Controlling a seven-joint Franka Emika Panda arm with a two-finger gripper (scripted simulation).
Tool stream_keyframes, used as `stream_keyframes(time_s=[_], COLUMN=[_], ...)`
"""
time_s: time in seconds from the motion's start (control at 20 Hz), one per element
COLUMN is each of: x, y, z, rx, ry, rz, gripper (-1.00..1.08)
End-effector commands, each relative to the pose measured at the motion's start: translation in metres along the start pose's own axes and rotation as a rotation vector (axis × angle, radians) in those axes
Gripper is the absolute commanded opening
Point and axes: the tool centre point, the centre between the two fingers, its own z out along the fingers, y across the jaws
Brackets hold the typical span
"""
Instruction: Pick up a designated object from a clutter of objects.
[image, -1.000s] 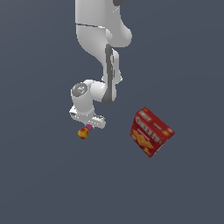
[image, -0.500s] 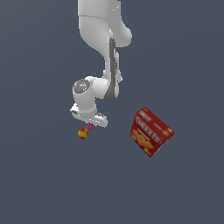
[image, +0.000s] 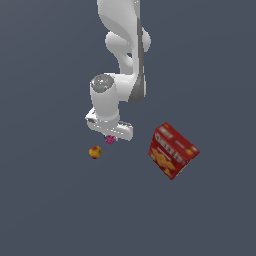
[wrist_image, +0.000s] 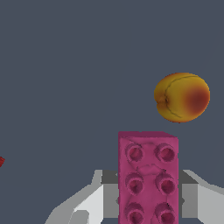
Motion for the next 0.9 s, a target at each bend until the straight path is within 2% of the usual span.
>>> stream_keyframes(time_s=[0.0,0.85], x=[0.001,0.009], y=[-0.016,-0.126], z=[-0.025,-0.188], rx=[-0.001,-0.002], ry=[0.001,0.002], rz=[0.000,0.000], gripper=[-1.00,-1.00])
